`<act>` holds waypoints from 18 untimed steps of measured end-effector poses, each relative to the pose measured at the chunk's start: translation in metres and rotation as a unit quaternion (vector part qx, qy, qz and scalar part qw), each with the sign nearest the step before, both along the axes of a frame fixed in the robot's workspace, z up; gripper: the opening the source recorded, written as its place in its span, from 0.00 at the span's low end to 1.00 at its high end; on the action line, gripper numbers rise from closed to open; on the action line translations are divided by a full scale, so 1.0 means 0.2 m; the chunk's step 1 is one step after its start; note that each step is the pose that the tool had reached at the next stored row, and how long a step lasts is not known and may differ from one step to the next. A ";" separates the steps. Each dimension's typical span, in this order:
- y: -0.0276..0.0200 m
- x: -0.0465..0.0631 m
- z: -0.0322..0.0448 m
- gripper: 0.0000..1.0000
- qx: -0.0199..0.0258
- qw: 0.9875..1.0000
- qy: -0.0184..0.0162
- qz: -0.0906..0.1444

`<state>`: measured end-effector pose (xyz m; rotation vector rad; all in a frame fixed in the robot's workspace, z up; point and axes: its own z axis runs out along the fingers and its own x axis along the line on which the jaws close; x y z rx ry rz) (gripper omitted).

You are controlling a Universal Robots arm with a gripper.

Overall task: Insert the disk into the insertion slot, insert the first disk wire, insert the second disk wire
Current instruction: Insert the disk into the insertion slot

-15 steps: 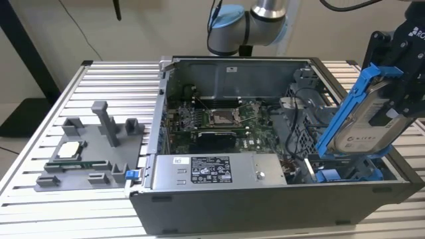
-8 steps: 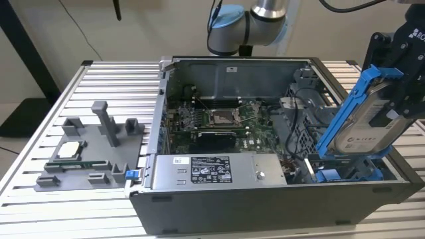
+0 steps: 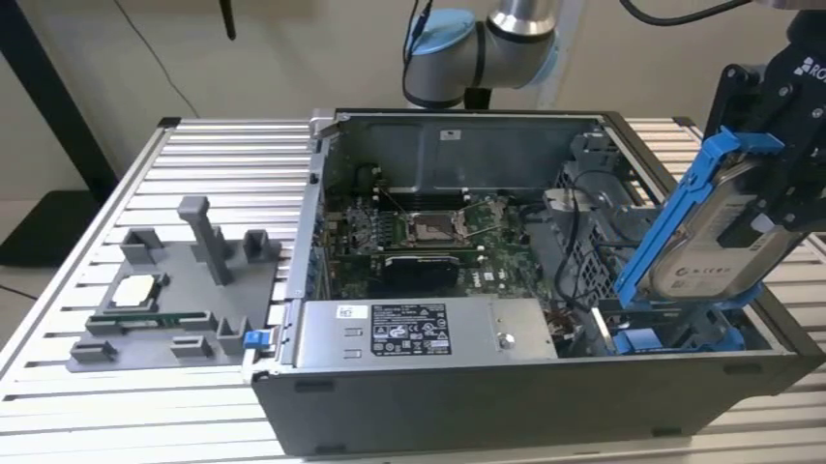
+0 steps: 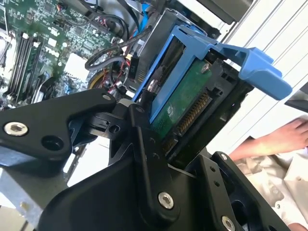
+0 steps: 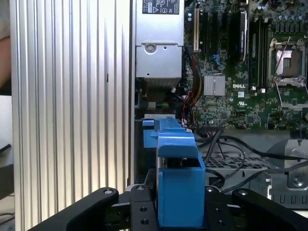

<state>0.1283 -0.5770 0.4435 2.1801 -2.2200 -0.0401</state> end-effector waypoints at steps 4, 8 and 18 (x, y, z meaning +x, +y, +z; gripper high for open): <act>0.000 0.00 -0.009 0.00 0.000 1.000 0.000 0.000; 0.000 0.00 -0.020 0.00 0.000 1.000 0.000 0.000; 0.020 0.00 -0.090 0.00 0.000 1.000 0.000 0.000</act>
